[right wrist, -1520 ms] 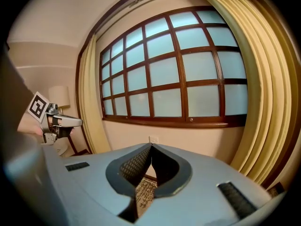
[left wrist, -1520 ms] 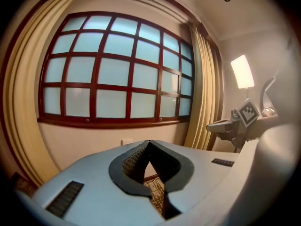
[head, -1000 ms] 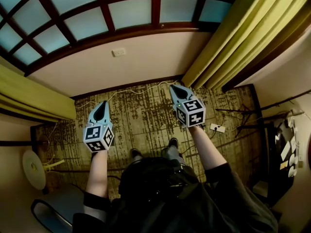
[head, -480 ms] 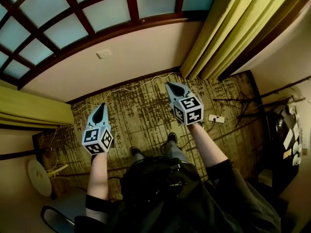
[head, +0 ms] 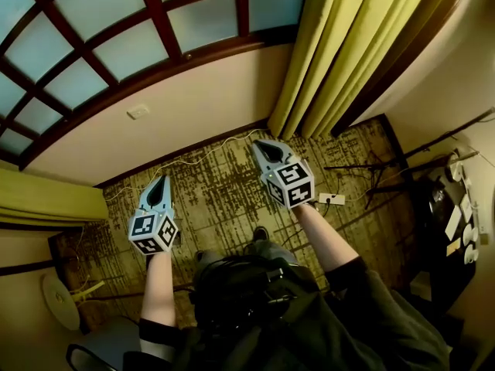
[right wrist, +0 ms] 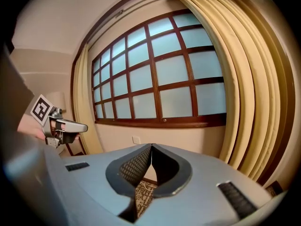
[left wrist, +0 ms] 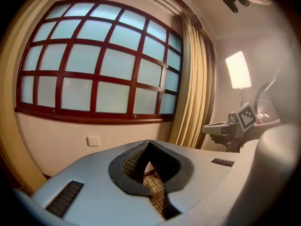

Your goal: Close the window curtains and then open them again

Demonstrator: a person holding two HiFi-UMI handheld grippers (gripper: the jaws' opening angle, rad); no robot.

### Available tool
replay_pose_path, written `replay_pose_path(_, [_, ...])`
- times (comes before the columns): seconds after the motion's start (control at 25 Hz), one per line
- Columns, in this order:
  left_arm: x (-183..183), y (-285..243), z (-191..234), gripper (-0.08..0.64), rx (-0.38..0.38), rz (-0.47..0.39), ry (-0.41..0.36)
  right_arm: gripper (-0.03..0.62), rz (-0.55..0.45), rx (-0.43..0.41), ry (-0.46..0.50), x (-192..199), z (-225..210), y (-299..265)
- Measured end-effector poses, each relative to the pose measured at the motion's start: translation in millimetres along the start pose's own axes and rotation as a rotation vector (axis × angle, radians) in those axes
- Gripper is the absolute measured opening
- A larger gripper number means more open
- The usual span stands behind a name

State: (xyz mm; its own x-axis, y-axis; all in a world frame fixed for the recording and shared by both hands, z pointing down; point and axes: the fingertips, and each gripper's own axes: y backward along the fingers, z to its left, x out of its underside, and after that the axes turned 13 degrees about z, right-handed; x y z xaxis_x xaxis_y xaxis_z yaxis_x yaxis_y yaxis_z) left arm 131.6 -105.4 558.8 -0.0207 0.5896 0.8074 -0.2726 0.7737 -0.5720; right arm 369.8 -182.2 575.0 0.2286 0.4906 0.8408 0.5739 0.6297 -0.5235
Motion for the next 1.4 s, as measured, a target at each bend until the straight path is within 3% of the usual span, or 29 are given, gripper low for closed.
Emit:
replay_pose_path(0.16, [-7,-21,-33,0.001,0.013,0.007,-0.033,0.0,-0.015,0.008,0.048,-2,-24,5])
replay_pose_path(0.28, [-24,-36,-46,0.001,0.032,-0.003,-0.061,0.002,-0.032,0.022,0.033,-7,-41,4])
replay_pose_path(0.6, [-85,-93,-78,0.001,0.164,-0.037,-0.198,0.035,-0.063,0.132,0.013,-46,-91,-10])
replay_pose_path(1.08, [-177,-155,-119,0.001,0.333,-0.104,-0.318,0.097,-0.268,0.377,0.0,-176,-173,8])
replay_pose_path(1.32, [-223,-174,-141,0.001,0.382,-0.138,-0.334,0.213,-0.401,0.489,0.045,-257,-208,36])
replay_pose_path(1.4, [-237,-180,-150,0.001,0.404,-0.163,-0.334,0.279,-0.452,0.527,0.074,-285,-223,51])
